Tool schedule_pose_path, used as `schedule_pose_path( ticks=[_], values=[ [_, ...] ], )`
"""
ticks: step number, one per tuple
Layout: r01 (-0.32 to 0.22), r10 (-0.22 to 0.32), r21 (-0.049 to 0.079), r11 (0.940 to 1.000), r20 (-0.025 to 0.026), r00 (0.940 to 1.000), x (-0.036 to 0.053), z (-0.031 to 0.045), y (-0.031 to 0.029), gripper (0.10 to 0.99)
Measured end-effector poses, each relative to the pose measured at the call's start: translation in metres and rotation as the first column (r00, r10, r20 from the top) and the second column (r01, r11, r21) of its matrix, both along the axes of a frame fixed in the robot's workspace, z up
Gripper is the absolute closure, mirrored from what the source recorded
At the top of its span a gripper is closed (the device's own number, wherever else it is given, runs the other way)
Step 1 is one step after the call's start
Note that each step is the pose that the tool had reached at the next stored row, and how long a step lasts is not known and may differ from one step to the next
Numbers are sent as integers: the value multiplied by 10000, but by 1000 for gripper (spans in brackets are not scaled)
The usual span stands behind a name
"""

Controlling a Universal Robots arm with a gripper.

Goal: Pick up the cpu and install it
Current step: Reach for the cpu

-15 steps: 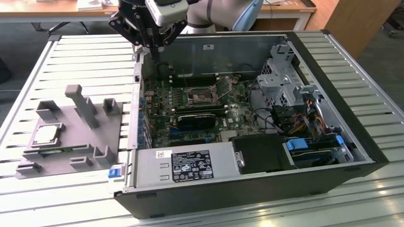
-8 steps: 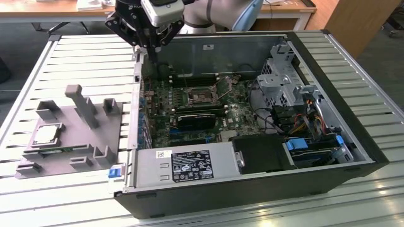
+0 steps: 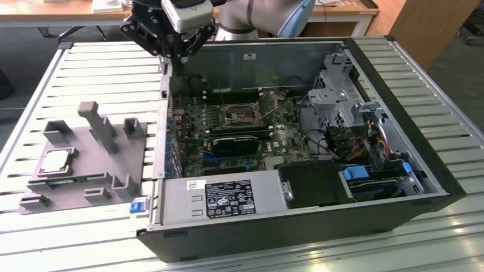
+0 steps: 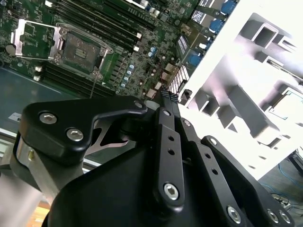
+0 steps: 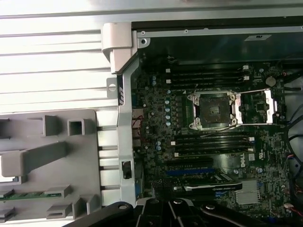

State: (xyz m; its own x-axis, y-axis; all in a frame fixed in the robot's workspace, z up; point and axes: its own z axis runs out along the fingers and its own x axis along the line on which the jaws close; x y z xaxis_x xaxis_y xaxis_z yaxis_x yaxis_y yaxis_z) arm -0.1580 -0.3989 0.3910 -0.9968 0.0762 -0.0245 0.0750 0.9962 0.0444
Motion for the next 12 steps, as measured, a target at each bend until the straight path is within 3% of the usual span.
schedule_pose_path(
  ticks=[12],
  values=[
    [0, 0, -1, 10000, -1, 10000, -82, -12, 0, 980]
  ],
)
